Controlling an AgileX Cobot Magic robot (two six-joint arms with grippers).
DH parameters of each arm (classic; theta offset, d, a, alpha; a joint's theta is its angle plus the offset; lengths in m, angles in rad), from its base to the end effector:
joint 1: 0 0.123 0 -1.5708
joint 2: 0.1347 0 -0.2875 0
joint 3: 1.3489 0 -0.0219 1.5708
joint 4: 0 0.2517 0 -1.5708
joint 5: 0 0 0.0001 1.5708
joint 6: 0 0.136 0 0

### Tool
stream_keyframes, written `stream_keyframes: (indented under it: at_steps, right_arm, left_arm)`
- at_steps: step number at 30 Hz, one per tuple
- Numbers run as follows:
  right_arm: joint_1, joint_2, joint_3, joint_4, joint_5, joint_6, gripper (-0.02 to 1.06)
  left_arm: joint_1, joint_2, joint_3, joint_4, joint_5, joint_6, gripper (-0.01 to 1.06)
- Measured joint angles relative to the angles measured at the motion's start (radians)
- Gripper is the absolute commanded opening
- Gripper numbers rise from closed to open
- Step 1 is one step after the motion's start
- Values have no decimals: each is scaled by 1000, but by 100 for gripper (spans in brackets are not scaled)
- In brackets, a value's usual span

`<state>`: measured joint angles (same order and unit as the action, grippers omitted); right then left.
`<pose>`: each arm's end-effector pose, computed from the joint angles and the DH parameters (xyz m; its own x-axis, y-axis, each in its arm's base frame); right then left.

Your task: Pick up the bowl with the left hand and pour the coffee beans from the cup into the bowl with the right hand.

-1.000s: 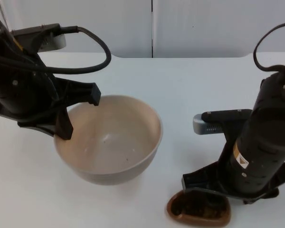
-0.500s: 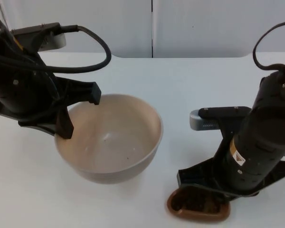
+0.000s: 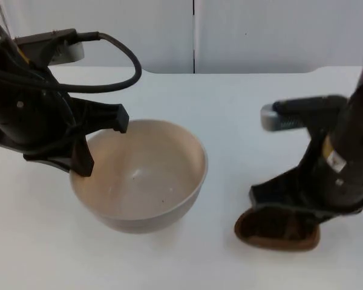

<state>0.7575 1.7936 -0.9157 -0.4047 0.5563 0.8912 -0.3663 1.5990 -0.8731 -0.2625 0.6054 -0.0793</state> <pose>0.2573 0.2044 0.1003 -0.9280 -0.1828 -0.3246 -0.1800 0.9829 -0.0390 0.2793 -0.1287 0.1475 -0.9580 0.0577 -0.2809 0.1260 0.9647 -0.2313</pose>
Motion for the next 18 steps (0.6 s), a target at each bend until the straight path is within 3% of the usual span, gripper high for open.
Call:
stream_keyframes:
  at_steps: [7,10,11,15,18]
  right_arm:
    - [-92,-129,-5,111,65,-202,0]
    - [-153,-186,-59,159,188,-328,0]
    - [-153,-186,-59,159,188,-328,0]
    - [-176,-203,-233,186,394,-477,0]
    - [-176,-203,-314,214,449,-535,0]
  left_arm:
    - [0,0,0,-2,0,0,0]
    - [0,0,0,-2,0,0,0]
    - [0,0,0,-2,0,0,0]
    - [0,0,0,-2,0,0,0]
    - [0,0,0,-2,0,0,0]
